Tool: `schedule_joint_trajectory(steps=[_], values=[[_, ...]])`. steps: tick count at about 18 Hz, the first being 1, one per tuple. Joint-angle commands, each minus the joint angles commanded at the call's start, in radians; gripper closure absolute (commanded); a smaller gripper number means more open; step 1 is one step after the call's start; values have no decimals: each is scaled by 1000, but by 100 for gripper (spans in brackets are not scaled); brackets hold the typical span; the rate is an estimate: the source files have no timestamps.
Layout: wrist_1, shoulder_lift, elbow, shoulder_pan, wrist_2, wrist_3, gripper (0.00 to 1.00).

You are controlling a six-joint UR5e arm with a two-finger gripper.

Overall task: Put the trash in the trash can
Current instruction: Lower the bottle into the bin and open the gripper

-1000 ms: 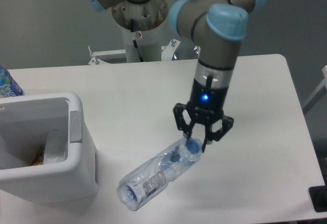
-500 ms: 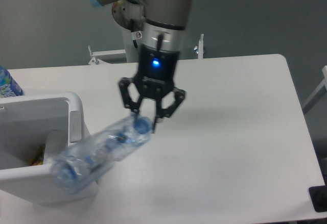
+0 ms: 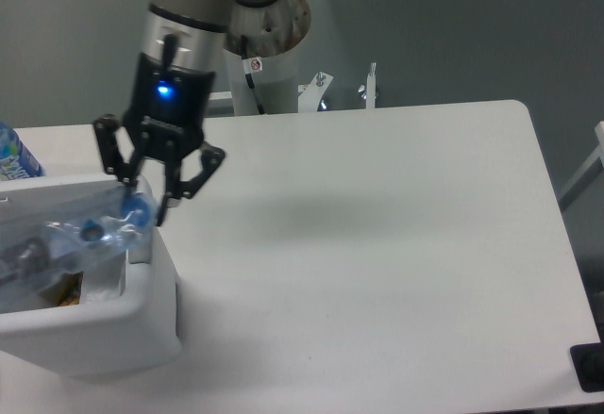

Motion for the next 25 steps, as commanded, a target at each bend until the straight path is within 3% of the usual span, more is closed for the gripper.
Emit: schedule_joint_trajectory(steps=[9,16,18,20,21,22,25], values=[[0,-20,-6,-43,-3,-18,84],[0,-57,0,-46,-3,-6,76],[0,-58,1,-46,-3,1,61],[2,-57,7,-45,-3,31,39],[2,-55,14,-45,0,50,21],[0,-54,23,-45,6,63,10],[2,-41,35,-43,5,63,0]])
